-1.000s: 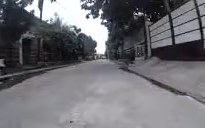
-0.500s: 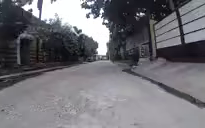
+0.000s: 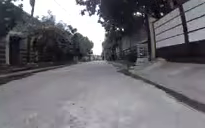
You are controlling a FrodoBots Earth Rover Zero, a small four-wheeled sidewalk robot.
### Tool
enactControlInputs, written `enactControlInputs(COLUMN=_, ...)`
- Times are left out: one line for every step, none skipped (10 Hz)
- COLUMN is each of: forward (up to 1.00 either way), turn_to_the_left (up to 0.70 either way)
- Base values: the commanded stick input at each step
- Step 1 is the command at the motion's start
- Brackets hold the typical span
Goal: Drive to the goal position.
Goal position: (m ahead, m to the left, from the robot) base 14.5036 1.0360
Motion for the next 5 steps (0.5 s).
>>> enactControlInputs(forward=1.00, turn_to_the_left=0.00)
enactControlInputs(forward=1.00, turn_to_the_left=0.00)
enactControlInputs(forward=1.00, turn_to_the_left=0.00)
enactControlInputs(forward=1.00, turn_to_the_left=0.00)
enactControlInputs(forward=1.00, turn_to_the_left=0.00)
